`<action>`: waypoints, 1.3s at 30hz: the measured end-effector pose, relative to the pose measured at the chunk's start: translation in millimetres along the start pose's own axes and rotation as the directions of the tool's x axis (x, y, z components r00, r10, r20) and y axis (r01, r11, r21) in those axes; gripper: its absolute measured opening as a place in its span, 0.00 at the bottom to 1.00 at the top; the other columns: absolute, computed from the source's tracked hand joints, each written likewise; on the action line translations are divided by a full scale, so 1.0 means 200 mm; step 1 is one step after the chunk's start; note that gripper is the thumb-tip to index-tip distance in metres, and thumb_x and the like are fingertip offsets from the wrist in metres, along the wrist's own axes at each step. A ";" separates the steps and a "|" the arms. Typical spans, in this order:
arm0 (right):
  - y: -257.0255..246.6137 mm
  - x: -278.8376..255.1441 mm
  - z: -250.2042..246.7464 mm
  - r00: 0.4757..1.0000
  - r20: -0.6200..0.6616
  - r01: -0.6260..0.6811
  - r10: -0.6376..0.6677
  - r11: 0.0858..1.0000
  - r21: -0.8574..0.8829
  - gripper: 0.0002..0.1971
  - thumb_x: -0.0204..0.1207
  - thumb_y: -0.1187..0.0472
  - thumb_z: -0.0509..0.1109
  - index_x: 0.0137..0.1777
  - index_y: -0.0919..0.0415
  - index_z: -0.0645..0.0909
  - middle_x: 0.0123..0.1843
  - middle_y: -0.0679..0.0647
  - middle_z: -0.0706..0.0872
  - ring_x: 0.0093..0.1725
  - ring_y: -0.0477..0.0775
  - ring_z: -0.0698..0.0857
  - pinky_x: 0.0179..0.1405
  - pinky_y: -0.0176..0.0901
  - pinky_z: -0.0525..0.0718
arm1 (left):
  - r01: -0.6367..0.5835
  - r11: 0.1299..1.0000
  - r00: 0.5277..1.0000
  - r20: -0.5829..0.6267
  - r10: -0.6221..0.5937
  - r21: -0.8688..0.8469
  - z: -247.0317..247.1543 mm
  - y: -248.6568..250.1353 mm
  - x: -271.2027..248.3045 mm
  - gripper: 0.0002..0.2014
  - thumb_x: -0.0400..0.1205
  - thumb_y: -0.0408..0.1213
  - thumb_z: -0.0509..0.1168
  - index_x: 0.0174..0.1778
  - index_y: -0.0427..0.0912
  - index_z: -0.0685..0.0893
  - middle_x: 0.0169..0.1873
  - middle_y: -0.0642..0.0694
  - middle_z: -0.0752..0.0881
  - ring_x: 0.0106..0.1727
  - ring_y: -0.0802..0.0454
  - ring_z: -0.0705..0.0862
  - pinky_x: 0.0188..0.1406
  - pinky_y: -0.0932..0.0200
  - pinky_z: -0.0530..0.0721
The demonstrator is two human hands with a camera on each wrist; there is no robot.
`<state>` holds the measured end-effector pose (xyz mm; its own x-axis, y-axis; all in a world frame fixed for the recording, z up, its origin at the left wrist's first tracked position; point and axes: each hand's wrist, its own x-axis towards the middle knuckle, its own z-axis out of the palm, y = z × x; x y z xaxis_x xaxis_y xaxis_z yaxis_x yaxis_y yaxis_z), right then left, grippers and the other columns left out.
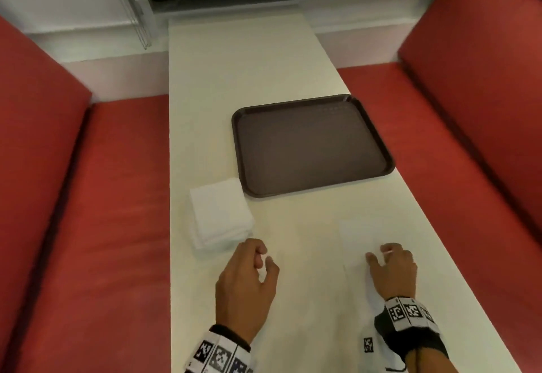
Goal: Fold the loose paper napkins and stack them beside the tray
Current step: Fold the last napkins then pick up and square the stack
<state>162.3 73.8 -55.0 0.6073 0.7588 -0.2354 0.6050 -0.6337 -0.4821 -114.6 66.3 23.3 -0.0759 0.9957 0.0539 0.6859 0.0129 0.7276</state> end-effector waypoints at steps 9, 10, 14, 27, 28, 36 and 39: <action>0.05 -0.12 -0.17 0.975 0.197 0.011 -0.105 0.904 0.427 0.01 0.84 0.64 0.65 0.50 0.59 0.75 0.48 0.56 0.85 0.45 0.56 0.82 0.41 0.43 0.75 | 0.202 0.979 0.881 0.436 -0.185 0.007 0.46 0.18 -0.16 0.13 0.85 0.49 0.66 0.61 0.50 0.77 0.55 0.55 0.81 0.57 0.57 0.81 0.55 0.63 0.78; 0.06 -0.12 -0.21 0.967 0.231 -0.013 -0.111 0.878 0.478 0.01 0.84 0.62 0.65 0.50 0.57 0.75 0.48 0.55 0.85 0.41 0.52 0.81 0.38 0.43 0.74 | 0.282 0.959 0.853 0.464 -0.239 -0.024 0.48 0.21 -0.16 0.15 0.83 0.53 0.67 0.61 0.49 0.78 0.55 0.54 0.82 0.57 0.56 0.82 0.54 0.63 0.78; 0.10 -0.14 -0.35 0.937 0.307 -0.086 -0.166 0.743 0.663 0.05 0.83 0.60 0.68 0.47 0.51 0.75 0.44 0.55 0.87 0.35 0.51 0.79 0.34 0.43 0.73 | 0.503 0.826 0.768 0.570 -0.293 -0.253 0.52 0.34 -0.16 0.26 0.71 0.69 0.69 0.46 0.48 0.85 0.46 0.54 0.90 0.50 0.52 0.88 0.56 0.55 0.84; 0.05 -0.23 -0.73 0.830 0.236 0.183 -0.506 0.646 0.741 0.15 0.78 0.61 0.75 0.60 0.43 0.85 0.51 0.49 0.87 0.46 0.49 0.89 0.48 0.45 0.91 | 0.212 0.767 0.969 0.234 -0.083 -0.606 0.32 0.70 -0.29 0.05 0.82 0.37 0.72 0.51 0.46 0.92 0.45 0.50 0.94 0.48 0.53 0.91 0.45 0.64 0.87; 0.04 -0.23 -0.74 0.830 0.208 0.226 -0.518 0.653 0.722 0.14 0.78 0.61 0.75 0.59 0.43 0.85 0.51 0.47 0.88 0.47 0.48 0.89 0.49 0.44 0.91 | 0.189 0.778 0.974 0.217 -0.069 -0.599 0.30 0.71 -0.29 0.05 0.81 0.37 0.73 0.51 0.47 0.92 0.45 0.50 0.94 0.48 0.52 0.91 0.45 0.65 0.87; -0.14 -0.32 -0.74 0.757 0.166 0.347 -0.632 0.604 0.717 0.09 0.78 0.60 0.75 0.52 0.44 0.81 0.52 0.45 0.87 0.50 0.51 0.89 0.38 0.44 0.91 | -0.006 0.910 0.993 -0.111 -0.044 -0.416 0.12 0.60 -0.26 0.33 0.68 0.47 0.82 0.67 0.60 0.76 0.58 0.62 0.78 0.56 0.61 0.81 0.54 0.67 0.84; -0.26 -0.33 -0.69 0.703 0.210 0.371 -0.679 0.602 0.707 0.09 0.77 0.60 0.75 0.52 0.48 0.81 0.53 0.45 0.86 0.51 0.50 0.88 0.39 0.40 0.90 | -0.092 0.964 0.996 -0.038 0.085 -0.250 0.02 0.52 -0.22 0.29 0.71 0.48 0.81 0.66 0.66 0.79 0.65 0.64 0.71 0.68 0.64 0.73 0.62 0.77 0.74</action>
<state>162.0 35.6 102.4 -0.0919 0.9956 -0.0153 0.2253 0.0058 -0.9743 -37.0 23.7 92.9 -0.0450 0.9889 0.1415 0.4874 -0.1019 0.8672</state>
